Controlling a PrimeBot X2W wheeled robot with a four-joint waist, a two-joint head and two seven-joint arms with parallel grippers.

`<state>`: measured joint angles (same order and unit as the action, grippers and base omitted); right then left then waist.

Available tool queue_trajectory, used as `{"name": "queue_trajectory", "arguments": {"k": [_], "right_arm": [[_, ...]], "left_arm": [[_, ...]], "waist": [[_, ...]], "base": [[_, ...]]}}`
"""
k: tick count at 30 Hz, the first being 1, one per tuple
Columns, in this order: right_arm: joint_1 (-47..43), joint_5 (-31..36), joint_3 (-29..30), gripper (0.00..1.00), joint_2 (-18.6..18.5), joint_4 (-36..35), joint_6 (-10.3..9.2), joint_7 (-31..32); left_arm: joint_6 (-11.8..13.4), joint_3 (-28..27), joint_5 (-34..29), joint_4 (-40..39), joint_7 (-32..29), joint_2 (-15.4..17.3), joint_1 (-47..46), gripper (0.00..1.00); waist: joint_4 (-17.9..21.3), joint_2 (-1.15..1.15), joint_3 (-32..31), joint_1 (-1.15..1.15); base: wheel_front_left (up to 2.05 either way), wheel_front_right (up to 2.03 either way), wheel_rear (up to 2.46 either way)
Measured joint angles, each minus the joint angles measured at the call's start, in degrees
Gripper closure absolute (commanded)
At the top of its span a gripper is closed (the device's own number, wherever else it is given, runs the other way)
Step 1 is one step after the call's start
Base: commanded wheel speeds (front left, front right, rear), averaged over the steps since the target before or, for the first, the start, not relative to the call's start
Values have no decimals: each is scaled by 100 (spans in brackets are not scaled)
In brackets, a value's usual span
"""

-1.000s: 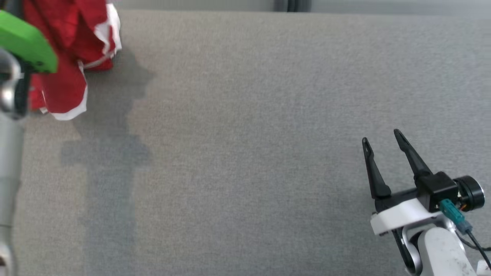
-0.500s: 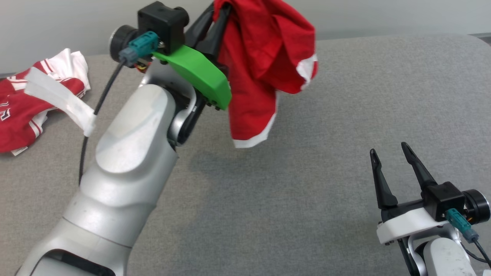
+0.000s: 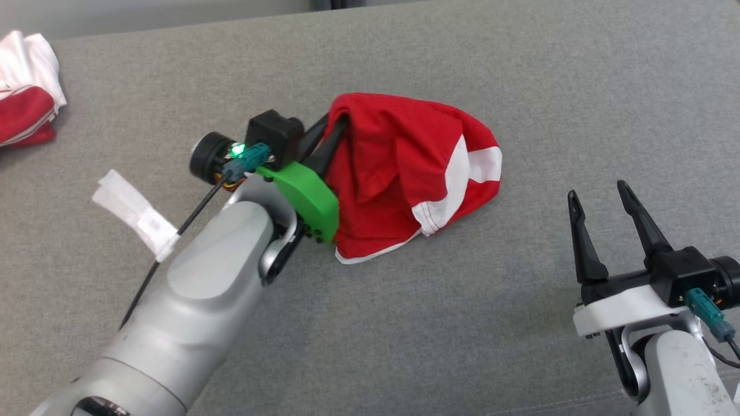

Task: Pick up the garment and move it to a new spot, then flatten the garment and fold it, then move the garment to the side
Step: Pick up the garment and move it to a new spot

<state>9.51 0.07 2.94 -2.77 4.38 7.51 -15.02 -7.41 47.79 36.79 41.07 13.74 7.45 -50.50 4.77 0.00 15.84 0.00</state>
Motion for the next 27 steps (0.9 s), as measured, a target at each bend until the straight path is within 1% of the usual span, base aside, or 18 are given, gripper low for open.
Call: {"name": "queue_trajectory", "arguments": {"k": [4,7,10,11,12,13,14,22,26,27], "right_arm": [[80,0,45,0,-1,25,0,-4],[101,8,80,0,-2,36,0,-5],[143,36,85,0,-1,57,0,-5],[163,45,79,0,-1,59,0,-5],[168,51,71,0,-1,60,0,-5],[168,52,59,0,-1,69,0,-5],[168,54,42,0,0,77,0,-5],[153,152,-29,0,0,126,0,-5],[38,198,-36,0,0,158,0,-5],[-20,213,-20,0,0,163,0,-5]], "left_arm": [[0,63,-62,430,98,253,2,100],[0,-9,-132,583,115,312,-2,100],[0,-160,-280,527,123,360,-23,100],[0,-214,-343,495,124,368,-22,76],[0,-270,-389,464,127,368,-21,55],[0,-354,-436,416,129,367,-16,9],[0,-463,-470,359,130,363,1,0],[0,-999,-720,-73,138,313,573,0],[0,-1239,-783,-361,138,272,1034,0],[0,-1392,-835,-581,140,260,1296,0]], "waist": [[47,0,245,0],[55,0,366,0],[16,0,417,0],[-8,0,419,0],[-26,0,415,0],[-46,0,406,0],[-62,0,389,0],[-179,0,113,0],[-261,0,-120,0],[-309,0,-264,0]], "base": [[0,0,0],[0,0,0],[0,0,0],[0,0,0],[0,0,0],[0,0,0],[0,0,0],[0,0,0],[0,0,0],[0,0,0]]}}
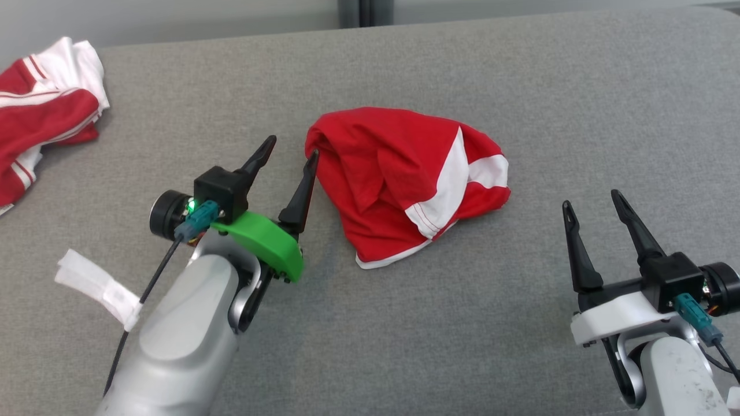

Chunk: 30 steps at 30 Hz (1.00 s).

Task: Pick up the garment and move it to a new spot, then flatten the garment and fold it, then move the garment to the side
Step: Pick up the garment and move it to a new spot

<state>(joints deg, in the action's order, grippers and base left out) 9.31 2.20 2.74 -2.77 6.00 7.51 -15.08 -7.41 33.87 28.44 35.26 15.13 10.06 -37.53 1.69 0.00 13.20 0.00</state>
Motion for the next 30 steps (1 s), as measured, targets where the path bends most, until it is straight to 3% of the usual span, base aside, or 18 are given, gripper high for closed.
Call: {"name": "queue_trajectory", "arguments": {"k": [16,30], "right_arm": [[-550,-199,-44,0,0,18,0,0],[-1035,-500,-40,0,-1,70,0,0]], "left_arm": [[37,-1704,-747,-1430,2,-344,2411,0],[31,-2546,-1068,-2009,2,-636,3797,0]], "waist": [[-343,0,-1074,0],[-462,0,-1400,0]], "base": [[0,0,0],[0,0,0]]}}
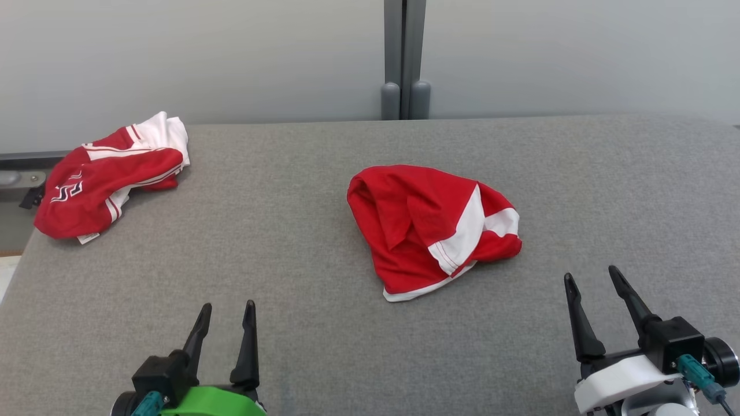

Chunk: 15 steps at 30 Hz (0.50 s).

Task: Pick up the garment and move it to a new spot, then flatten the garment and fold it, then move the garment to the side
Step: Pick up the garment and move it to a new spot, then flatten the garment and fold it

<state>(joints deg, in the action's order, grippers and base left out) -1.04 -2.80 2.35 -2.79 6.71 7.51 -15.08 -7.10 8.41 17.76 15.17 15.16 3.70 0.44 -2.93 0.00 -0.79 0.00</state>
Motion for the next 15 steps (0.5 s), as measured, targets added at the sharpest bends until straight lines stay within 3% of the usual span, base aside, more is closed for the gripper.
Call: {"name": "queue_trajectory", "arguments": {"k": [15], "right_arm": [[-66,-119,-66,0,1,153,0,0]], "left_arm": [[-22,-178,-13,-119,0,-77,304,0]], "waist": [[41,0,0,0]], "base": [[0,0,0]]}}
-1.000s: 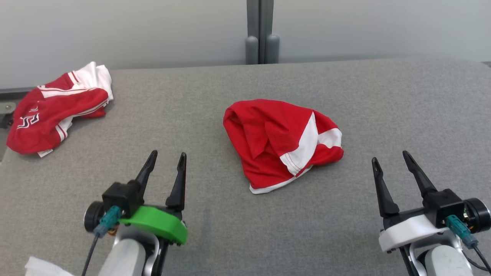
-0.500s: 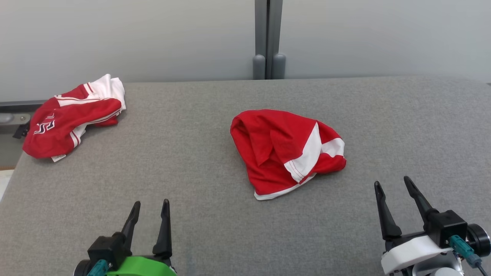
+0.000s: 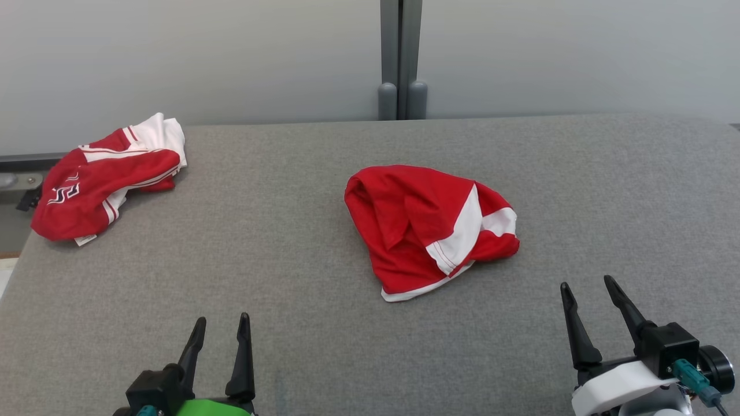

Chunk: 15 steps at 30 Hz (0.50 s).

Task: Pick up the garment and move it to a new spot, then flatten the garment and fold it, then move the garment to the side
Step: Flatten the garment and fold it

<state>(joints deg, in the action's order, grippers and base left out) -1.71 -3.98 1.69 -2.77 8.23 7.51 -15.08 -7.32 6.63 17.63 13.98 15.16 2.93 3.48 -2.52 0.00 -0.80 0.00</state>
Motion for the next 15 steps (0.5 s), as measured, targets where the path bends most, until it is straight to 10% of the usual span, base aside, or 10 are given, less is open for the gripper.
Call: {"name": "queue_trajectory", "arguments": {"k": [15], "right_arm": [[52,-27,14,0,0,45,0,0]], "left_arm": [[-5,55,23,-37,0,-4,-15,0]], "waist": [[6,0,71,0]], "base": [[0,0,0]]}}
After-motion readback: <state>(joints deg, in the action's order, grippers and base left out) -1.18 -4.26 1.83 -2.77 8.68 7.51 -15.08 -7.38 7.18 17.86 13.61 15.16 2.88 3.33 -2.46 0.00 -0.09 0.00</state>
